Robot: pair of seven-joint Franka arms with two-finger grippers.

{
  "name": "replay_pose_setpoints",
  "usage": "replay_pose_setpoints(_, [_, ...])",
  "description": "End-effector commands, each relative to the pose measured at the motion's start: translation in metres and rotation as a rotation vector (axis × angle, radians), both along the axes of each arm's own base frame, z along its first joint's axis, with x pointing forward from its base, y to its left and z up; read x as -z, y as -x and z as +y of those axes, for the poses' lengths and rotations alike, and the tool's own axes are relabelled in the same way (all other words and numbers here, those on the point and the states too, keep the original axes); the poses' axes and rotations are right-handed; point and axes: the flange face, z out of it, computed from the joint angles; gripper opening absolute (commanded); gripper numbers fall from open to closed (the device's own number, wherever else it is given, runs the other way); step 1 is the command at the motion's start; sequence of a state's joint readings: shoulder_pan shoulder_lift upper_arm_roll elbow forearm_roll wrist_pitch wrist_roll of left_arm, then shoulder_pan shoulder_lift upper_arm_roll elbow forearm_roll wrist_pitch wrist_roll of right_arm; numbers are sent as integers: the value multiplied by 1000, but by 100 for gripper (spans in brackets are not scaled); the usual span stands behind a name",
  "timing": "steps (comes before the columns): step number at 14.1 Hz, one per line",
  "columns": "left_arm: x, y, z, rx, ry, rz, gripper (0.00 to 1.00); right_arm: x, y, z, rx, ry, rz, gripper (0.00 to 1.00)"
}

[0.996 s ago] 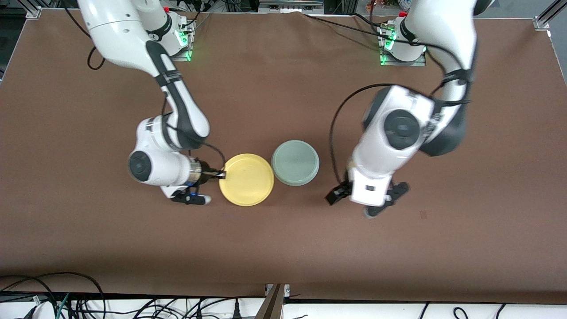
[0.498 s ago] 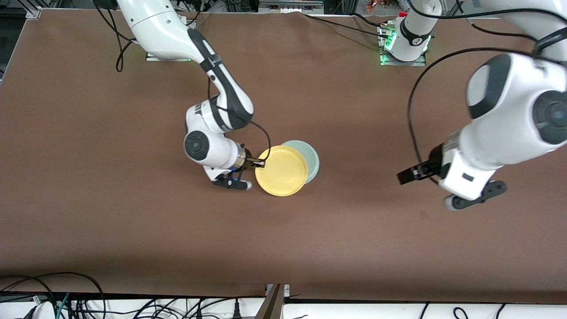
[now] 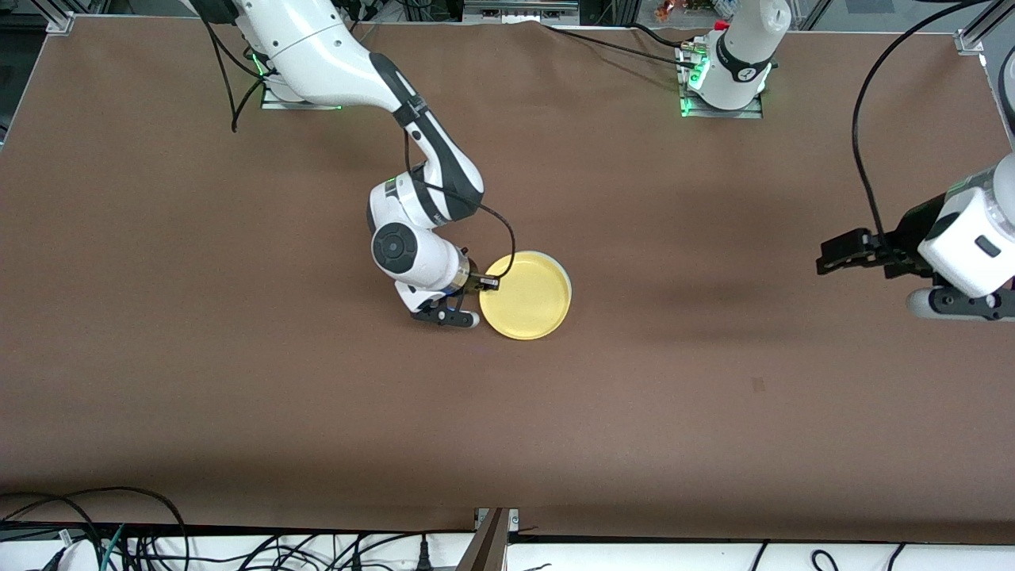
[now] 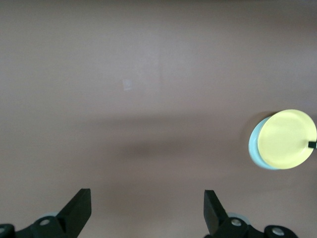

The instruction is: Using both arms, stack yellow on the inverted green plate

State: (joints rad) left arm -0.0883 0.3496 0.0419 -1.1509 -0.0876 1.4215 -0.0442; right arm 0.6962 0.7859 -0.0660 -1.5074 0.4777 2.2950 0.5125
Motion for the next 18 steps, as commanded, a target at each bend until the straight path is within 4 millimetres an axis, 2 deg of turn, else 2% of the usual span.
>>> replay_pose_setpoints(1, [0, 35, 26, 42, -26, 14, 100, 4, 7, 8, 13, -6, 1, 0])
replay_pose_setpoints(3, [0, 53, 38, 82, -85, -29, 100, 7, 7, 8, 15, -5, -1, 0])
replay_pose_setpoints(8, [21, 89, 49, 90, -116, -82, 100, 8, 0, -3, 11, 0, -5, 0])
replay_pose_setpoints(12, [23, 87, 50, 97, -117, -79, 100, 5, -5, -9, 21, 1, -9, 0])
replay_pose_setpoints(13, [27, 82, 50, 94, -117, -74, 100, 5, -4, -7, 37, 0, -3, 17])
replay_pose_setpoints(14, [21, 81, 51, 89, -118, -85, 100, 5, -4, -7, 38, 2, -2, 98])
replay_pose_setpoints(15, [19, 81, 51, 74, -114, -89, 100, 1, -7, -8, 21, 1, -17, 100])
replay_pose_setpoints(16, [18, 81, 52, 69, -111, -92, 100, -13, -14, -15, 22, -3, -37, 100])
replay_pose_setpoints(18, [15, 79, 62, 48, -100, -99, 100, -56, -44, -57, 33, 23, -41, 100])
